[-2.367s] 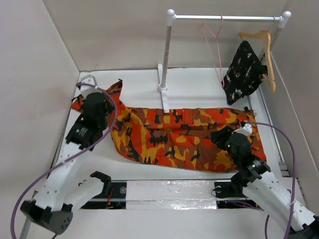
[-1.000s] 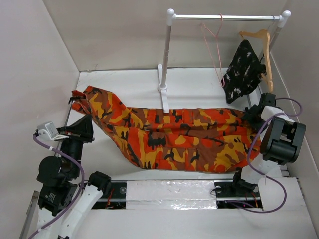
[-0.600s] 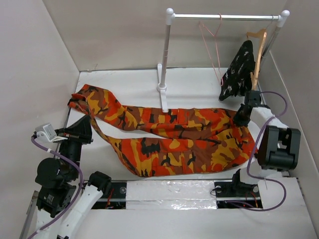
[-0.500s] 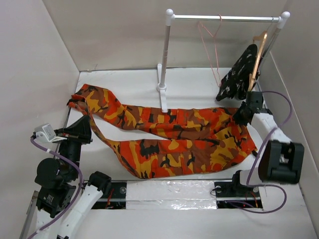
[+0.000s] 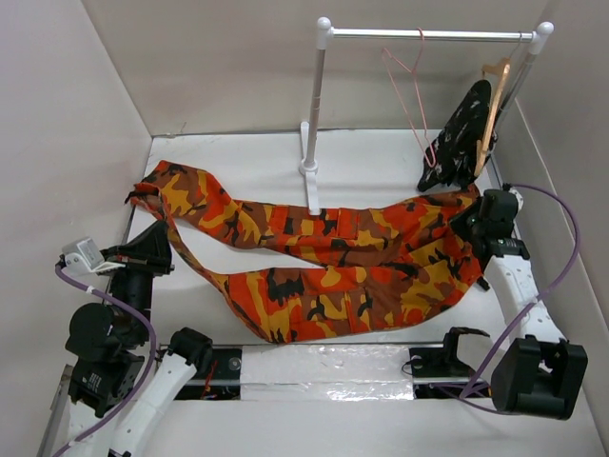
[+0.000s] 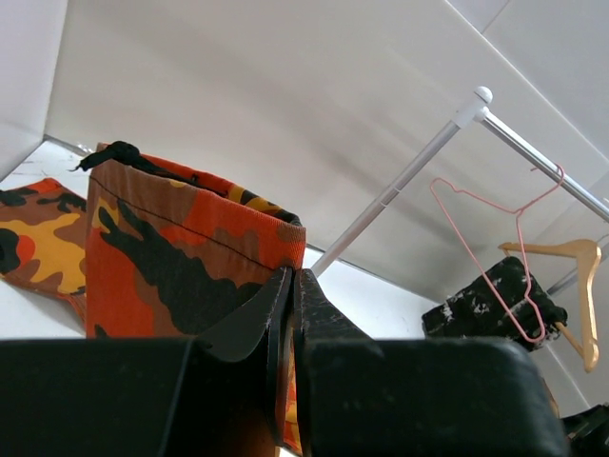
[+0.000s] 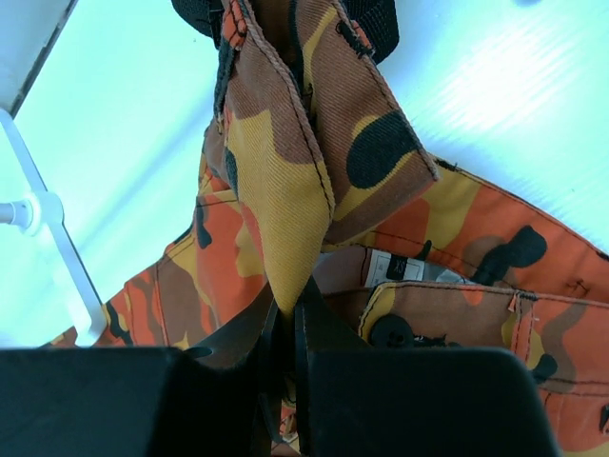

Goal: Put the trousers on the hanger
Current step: Flatten out the trousers at the center of the board.

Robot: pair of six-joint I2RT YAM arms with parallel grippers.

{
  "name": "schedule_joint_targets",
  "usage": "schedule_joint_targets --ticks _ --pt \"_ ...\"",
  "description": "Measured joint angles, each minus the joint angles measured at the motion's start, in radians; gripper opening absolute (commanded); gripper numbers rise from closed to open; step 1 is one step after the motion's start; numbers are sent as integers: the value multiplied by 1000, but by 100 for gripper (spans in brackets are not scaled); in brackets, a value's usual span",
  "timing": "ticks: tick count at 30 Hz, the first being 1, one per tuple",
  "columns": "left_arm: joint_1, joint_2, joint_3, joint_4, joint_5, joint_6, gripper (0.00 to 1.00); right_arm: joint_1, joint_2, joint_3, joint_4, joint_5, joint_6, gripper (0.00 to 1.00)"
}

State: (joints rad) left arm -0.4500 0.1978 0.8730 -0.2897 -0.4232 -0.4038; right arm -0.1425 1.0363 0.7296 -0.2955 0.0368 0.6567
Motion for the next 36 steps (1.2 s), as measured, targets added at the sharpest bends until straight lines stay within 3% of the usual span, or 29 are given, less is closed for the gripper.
schedule_joint_targets --ticks 9,12,13,16,19,23,26,31,36 --pt "0 -6 3 -19 -60 0 0 -71 279 86 63 -69 -81 1" --pt "0 -17 5 -27 -99 0 0 -90 360 132 86 -79 -87 30" --pt "0 -25 5 -33 -112 0 0 -97 384 145 100 -83 -89 57" --pt "0 -62 8 -44 -159 0 0 -118 418 164 149 -98 -89 100" --pt "0 -84 20 -42 -185 0 0 -132 371 129 178 -97 -77 100" --pt "0 -85 21 -37 -179 1 0 -174 140 -29 156 -46 -28 96" --pt "0 -84 21 -36 -162 2 0 -254 -91 -155 85 24 23 82" --pt "0 -84 21 -35 -142 3 0 -315 -450 -307 -106 64 157 72" --pt "0 -84 21 -35 -130 3 0 -315 -521 -339 -237 60 286 74"
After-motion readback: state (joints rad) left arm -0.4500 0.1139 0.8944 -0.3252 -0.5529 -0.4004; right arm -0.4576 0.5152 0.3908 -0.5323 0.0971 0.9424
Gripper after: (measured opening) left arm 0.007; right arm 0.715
